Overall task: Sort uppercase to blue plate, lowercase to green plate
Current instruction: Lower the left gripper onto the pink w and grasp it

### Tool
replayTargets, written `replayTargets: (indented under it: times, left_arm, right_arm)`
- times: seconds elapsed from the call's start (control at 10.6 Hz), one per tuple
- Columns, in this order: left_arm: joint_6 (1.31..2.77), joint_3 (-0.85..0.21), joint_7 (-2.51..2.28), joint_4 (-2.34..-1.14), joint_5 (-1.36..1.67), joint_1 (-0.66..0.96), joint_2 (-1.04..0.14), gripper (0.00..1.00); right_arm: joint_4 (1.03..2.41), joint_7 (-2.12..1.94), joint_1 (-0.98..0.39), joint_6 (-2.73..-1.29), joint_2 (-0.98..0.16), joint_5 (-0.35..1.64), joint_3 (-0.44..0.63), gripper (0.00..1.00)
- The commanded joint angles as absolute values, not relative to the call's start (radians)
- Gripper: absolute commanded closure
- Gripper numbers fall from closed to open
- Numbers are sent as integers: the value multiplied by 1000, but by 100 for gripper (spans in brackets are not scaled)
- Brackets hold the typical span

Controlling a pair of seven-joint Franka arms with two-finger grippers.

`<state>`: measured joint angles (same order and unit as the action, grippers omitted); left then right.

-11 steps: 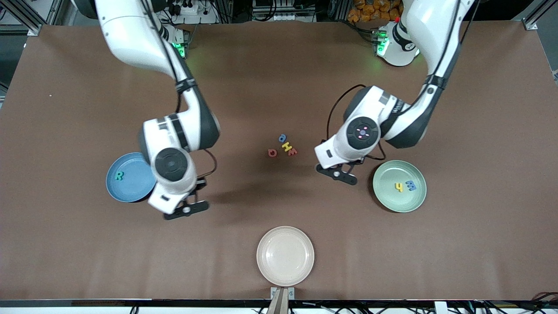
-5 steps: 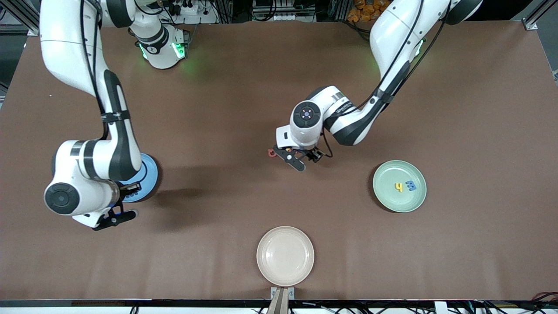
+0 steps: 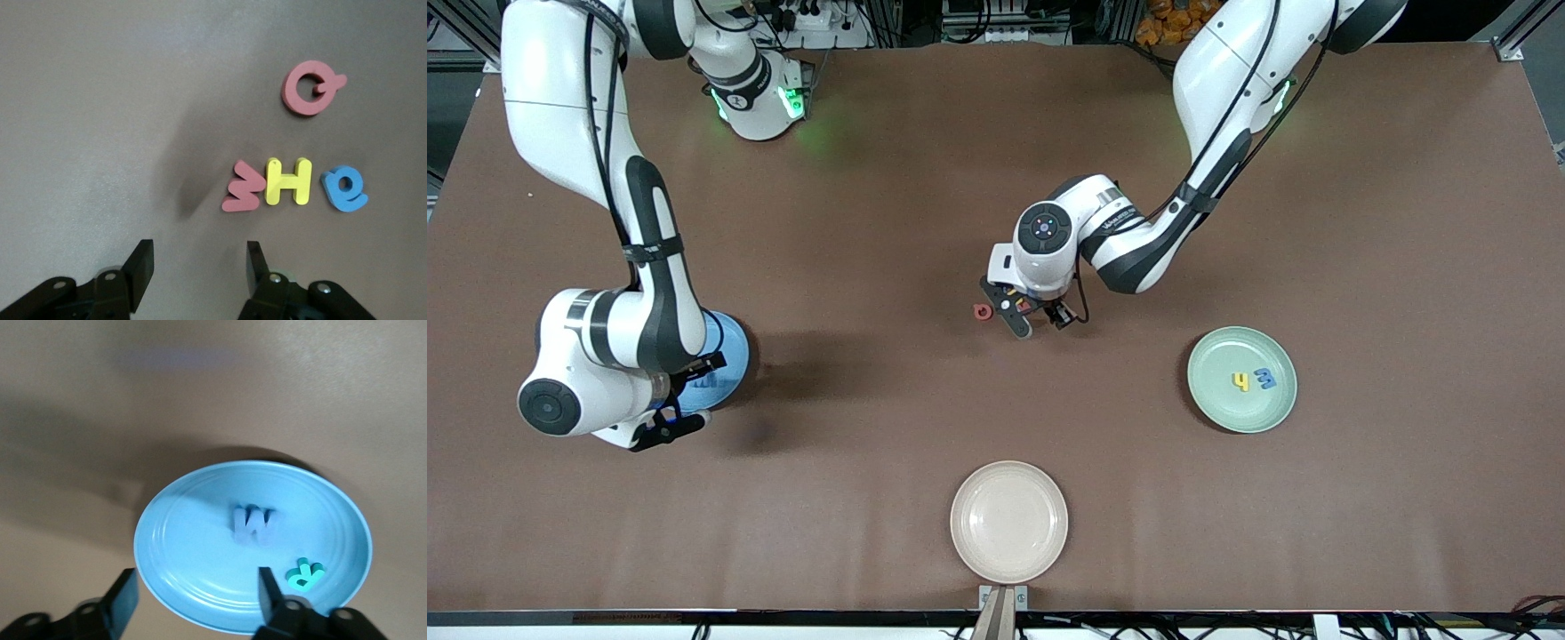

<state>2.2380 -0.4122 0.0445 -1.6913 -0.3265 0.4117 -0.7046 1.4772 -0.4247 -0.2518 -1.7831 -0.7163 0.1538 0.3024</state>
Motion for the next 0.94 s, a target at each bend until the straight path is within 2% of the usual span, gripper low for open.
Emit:
replayTargets:
  times: [0.0, 0.85]
  left_arm:
    - [2278, -429, 89, -1724, -379, 403, -681, 36]
    - [2413, -434, 257, -1772, -520, 442, -710, 40]
  right_arm:
    - [1482, -443, -244, -1775, -698, 176, 287, 0]
    - [1485, -434, -267, -1835, -713, 201, 285, 0]
